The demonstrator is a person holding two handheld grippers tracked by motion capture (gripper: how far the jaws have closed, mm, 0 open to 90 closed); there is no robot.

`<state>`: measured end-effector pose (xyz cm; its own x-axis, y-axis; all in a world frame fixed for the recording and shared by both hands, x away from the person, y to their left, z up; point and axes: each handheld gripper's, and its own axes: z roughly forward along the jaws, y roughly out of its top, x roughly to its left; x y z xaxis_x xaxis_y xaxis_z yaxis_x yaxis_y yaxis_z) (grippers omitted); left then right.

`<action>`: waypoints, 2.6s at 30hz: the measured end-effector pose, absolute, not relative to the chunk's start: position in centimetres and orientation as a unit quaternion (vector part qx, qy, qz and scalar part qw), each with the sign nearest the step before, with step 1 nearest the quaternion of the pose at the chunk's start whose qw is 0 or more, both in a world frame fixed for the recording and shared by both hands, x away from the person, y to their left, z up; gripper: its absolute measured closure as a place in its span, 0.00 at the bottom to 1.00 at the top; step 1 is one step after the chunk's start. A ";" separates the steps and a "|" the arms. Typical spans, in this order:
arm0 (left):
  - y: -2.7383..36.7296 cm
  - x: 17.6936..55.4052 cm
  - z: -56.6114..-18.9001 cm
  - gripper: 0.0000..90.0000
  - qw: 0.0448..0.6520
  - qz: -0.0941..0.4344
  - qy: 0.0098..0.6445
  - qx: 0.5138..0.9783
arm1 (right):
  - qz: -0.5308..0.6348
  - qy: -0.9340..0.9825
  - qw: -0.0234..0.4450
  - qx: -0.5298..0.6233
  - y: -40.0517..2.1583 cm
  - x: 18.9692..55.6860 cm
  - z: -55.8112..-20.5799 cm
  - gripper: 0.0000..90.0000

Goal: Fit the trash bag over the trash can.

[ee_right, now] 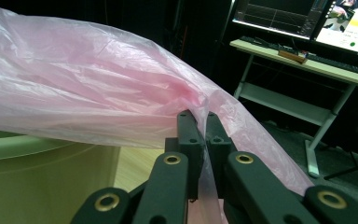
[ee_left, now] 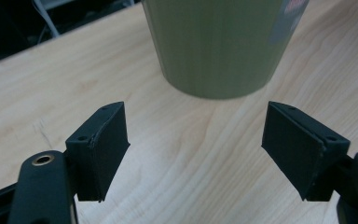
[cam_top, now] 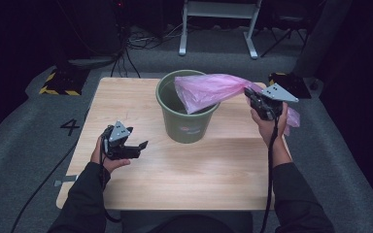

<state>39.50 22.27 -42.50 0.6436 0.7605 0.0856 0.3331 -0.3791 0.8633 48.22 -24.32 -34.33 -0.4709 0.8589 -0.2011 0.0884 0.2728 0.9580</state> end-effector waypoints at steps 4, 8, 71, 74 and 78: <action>22.5 39.9 -40.7 0.25 0.460 0.252 0.340 0.781 | 0.492 0.699 0.390 0.341 -24.3 48.5 -34.4 0.99; 22.3 40.5 -39.0 0.25 0.472 0.259 0.330 0.775 | 0.486 0.703 0.394 0.339 -24.0 48.5 -34.5 0.99; 10.6 49.3 -32.1 0.75 0.393 0.260 0.217 0.855 | 0.472 0.744 0.411 0.234 -20.9 46.2 -33.2 0.98; 10.1 48.9 -31.8 0.70 0.396 0.263 0.211 0.854 | 0.474 0.745 0.410 0.226 -20.6 45.9 -33.1 0.98; 9.5 48.6 -31.6 0.65 0.403 0.261 0.206 0.853 | 0.475 0.748 0.407 0.220 -20.2 45.7 -32.9 0.98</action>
<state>48.55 9.52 -31.61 0.7789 0.5615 0.2795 0.1406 -0.5906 0.7946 45.72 -20.23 -32.90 -0.5720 0.7161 -0.4000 -0.0578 0.4512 0.8905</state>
